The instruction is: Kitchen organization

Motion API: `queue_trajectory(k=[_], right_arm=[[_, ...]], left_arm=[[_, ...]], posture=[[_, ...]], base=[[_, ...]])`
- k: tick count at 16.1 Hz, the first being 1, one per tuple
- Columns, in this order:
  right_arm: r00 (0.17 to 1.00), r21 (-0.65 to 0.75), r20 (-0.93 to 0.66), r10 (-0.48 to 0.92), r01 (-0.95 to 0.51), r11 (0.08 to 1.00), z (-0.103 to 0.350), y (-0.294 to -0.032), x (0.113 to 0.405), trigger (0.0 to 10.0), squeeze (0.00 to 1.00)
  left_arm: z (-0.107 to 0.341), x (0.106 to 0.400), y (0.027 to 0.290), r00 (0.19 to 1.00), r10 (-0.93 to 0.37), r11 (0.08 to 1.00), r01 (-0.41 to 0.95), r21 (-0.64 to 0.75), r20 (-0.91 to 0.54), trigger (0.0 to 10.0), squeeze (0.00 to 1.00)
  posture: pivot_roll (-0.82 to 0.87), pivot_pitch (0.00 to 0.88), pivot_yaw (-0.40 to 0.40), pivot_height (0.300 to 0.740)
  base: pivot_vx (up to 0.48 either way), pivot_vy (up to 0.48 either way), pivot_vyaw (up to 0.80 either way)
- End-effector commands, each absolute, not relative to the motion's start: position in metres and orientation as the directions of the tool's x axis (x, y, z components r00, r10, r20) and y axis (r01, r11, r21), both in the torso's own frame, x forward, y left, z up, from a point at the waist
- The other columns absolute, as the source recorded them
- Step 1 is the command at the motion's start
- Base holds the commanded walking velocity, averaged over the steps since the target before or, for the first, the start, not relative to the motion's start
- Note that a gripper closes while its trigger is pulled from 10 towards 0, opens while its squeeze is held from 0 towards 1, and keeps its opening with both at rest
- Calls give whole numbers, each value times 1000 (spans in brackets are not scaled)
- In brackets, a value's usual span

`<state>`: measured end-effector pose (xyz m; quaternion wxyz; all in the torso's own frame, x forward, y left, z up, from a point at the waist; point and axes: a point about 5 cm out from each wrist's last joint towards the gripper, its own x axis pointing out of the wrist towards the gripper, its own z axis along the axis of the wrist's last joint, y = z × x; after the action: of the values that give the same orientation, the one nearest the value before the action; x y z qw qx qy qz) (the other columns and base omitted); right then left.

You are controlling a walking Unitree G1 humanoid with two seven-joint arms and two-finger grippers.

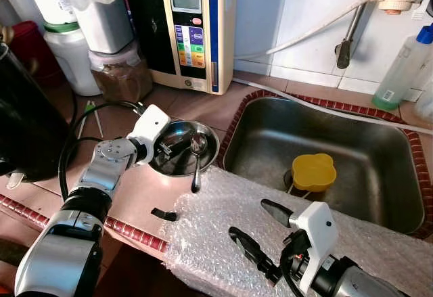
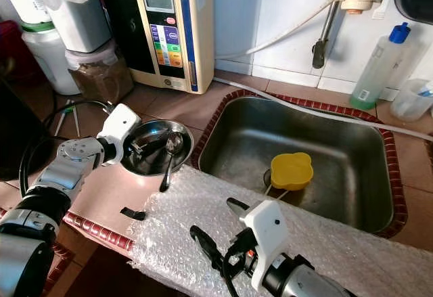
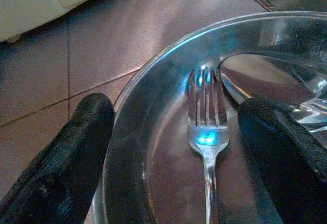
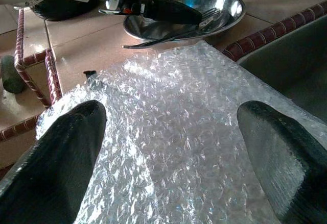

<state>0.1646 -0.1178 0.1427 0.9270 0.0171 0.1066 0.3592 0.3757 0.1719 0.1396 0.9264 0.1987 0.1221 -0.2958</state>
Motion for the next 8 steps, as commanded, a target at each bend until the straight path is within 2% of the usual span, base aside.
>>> queue_trajectory(k=[1, 2, 3, 5, 7, 8], right_arm=[[714, 98, -164, 681, -675, 731, 148, -116, 162, 10000, 0], [714, 96, -164, 681, -676, 731, 148, -116, 162, 10000, 0], [714, 96, -163, 681, -676, 731, 148, -117, 162, 10000, 0], [714, 92, -166, 681, -676, 731, 148, -117, 163, 10000, 0], [717, 86, -165, 677, -673, 734, 149, -118, 163, 10000, 0], [718, 85, -165, 676, -672, 735, 149, -118, 163, 10000, 0]], left_arm=[[138, 376, 175, 791, -484, 742, 598, 303, -375, 3569, 0], [138, 376, 175, 785, -489, 738, 605, 300, -379, 314, 0], [138, 377, 174, 778, -498, 737, 612, 287, -383, 0, 0], [139, 377, 173, 764, -509, 720, 631, 290, -398, 0, 0], [149, 381, 172, 783, -519, 713, 618, 331, -343, 0, 0], [153, 382, 171, 795, -517, 709, 606, 361, -318, 7412, 0]], posture=[[-81, 67, 90, 740], [-81, 67, 90, 740], [-80, 66, 90, 740], [-81, 65, 89, 740], [-81, 67, 88, 740], [-81, 67, 88, 740]], base=[[0, 0, 0], [0, 0, 0], [0, 0, 0], [0, 0, 0], [0, 0, 0], [0, 0, 0]])
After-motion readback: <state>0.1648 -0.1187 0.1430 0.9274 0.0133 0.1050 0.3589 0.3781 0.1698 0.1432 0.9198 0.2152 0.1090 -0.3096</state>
